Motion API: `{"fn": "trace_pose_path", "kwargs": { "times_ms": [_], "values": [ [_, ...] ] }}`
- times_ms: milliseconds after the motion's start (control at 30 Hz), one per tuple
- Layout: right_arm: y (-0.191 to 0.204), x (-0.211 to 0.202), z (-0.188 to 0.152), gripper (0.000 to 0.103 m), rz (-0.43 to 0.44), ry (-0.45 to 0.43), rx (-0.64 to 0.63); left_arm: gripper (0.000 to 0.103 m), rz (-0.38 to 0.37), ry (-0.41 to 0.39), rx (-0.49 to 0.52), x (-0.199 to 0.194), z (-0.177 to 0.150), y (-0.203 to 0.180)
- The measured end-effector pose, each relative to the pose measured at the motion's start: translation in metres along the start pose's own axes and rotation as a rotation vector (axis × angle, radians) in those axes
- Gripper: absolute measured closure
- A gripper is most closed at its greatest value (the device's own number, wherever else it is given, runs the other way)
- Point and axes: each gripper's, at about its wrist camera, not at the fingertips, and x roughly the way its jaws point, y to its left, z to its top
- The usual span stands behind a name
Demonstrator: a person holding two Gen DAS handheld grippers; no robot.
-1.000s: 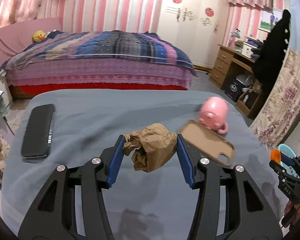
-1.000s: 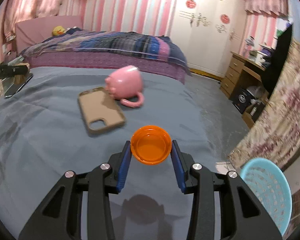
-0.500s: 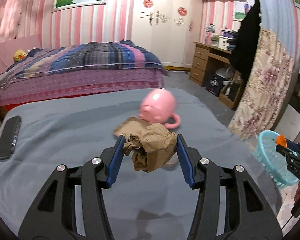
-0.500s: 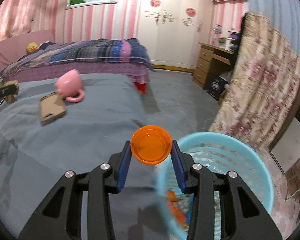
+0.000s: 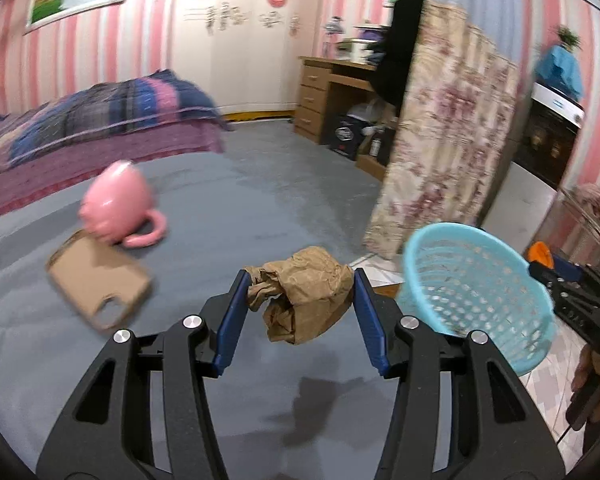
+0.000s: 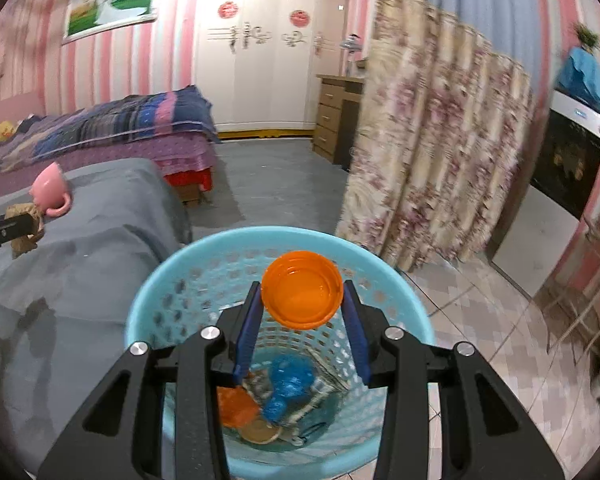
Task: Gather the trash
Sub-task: 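Carry the brown paper and orange lid over the blue basket with both tools, then open both tools to drop the paper and lid into the basket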
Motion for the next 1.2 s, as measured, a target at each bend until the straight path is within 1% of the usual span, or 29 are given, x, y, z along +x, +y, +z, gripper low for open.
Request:
{"fn": "trace_pose_path", "kwargs": {
  "times_ms": [167, 333, 467, 533, 667, 700, 733, 800, 900, 1033, 1200],
  "values": [
    [-0.026, 0.004, -0.011, 0.063, -0.025, 0.007, 0.043, 0.053, -0.075, 0.016, 0.029, 0.016, 0.003, -0.038],
    [-0.042, 0.008, -0.022, 0.063, -0.029, 0.019, 0.086, 0.053, -0.117, 0.053, 0.111, 0.038, 0.0, -0.083],
    [-0.052, 0.01, -0.03, 0.063, -0.037, 0.029, 0.114, 0.053, -0.161, 0.077, 0.13, 0.054, 0.001, -0.11],
    [-0.056, 0.01, -0.031, 0.063, -0.037, 0.031, 0.125, 0.052, -0.161, 0.073, 0.148, 0.061, 0.002, -0.122],
    [-0.058, 0.01, -0.034, 0.063, -0.038, 0.026, 0.136, 0.049, -0.169, 0.073, 0.158, 0.07, 0.008, -0.134],
    [-0.059, 0.01, -0.033, 0.063, -0.037, 0.022, 0.139, 0.042, -0.167, 0.07, 0.157, 0.071, 0.01, -0.135],
    [-0.059, 0.011, -0.033, 0.063, -0.036, 0.019, 0.142, 0.03, -0.164, 0.065, 0.154, 0.072, 0.012, -0.136],
    [-0.059, 0.011, -0.032, 0.063, -0.034, 0.015, 0.146, 0.018, -0.152, 0.051, 0.137, 0.073, 0.018, -0.134],
    [-0.059, 0.012, -0.031, 0.063, -0.03, 0.015, 0.147, 0.015, -0.136, 0.031, 0.131, 0.07, 0.023, -0.126],
    [-0.055, 0.017, -0.03, 0.063, -0.022, 0.023, 0.146, 0.006, -0.041, -0.004, 0.12, 0.057, 0.026, -0.102],
    [-0.048, 0.024, -0.025, 0.063, -0.011, 0.023, 0.152, 0.006, 0.033, -0.04, 0.066, 0.035, 0.028, -0.065]
  ]
}}
